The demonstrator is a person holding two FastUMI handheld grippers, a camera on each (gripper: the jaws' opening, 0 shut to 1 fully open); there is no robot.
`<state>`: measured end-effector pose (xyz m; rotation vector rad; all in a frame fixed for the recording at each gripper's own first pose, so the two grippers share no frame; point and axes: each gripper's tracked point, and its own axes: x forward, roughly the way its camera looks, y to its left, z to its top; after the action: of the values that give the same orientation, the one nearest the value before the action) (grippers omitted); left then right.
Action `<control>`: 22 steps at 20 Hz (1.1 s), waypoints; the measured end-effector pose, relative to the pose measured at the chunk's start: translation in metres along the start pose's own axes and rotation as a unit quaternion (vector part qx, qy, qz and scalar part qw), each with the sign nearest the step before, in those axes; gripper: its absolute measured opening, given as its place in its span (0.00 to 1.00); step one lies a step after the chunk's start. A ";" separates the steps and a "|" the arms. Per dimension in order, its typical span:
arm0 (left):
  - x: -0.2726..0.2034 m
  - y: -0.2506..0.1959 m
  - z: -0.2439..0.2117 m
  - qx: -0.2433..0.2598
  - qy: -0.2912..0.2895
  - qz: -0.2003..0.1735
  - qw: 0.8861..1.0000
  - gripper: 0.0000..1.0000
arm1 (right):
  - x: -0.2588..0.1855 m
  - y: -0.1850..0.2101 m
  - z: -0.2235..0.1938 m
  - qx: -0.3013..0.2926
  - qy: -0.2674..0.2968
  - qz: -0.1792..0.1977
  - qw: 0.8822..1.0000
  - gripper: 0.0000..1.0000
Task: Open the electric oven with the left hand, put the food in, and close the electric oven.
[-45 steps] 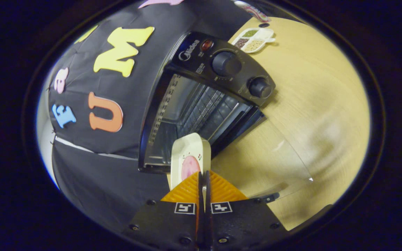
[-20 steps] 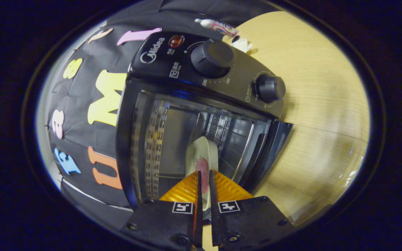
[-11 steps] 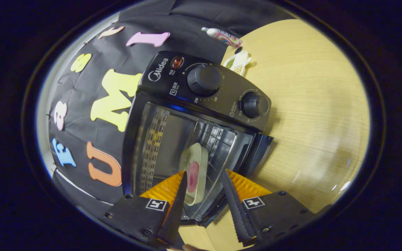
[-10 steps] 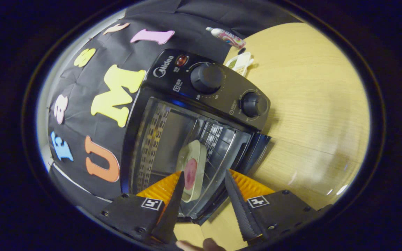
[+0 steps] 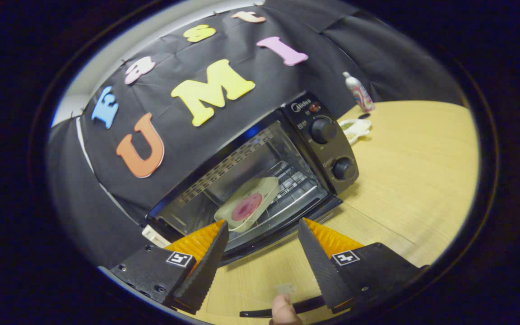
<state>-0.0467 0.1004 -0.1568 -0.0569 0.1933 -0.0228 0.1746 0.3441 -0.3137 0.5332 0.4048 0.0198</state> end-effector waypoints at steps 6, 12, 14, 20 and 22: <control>0.003 0.004 -0.008 0.005 0.014 0.009 1.000 0.95 | -0.039 0.013 0.004 -0.104 -0.005 0.035 0.994 0.98; 0.017 0.009 -0.035 0.004 0.050 0.018 0.999 0.95 | -0.078 0.022 0.036 -0.164 -0.015 0.077 0.983 0.98; 0.023 0.007 -0.051 0.009 0.078 0.019 0.997 0.95 | -0.097 0.027 0.051 -0.177 -0.020 0.097 0.979 0.96; 0.057 -0.030 -0.084 0.033 0.134 -0.004 0.990 0.96 | -0.148 0.018 0.109 -0.226 -0.069 0.113 0.965 0.94; 0.069 -0.052 -0.096 0.027 0.156 -0.026 0.987 0.96 | -0.156 0.012 0.122 -0.230 -0.076 0.115 0.963 0.94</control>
<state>0.0012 0.0417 -0.2613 -0.0044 0.5049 -0.0885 0.0785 0.2752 -0.1540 0.1179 0.1746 0.2897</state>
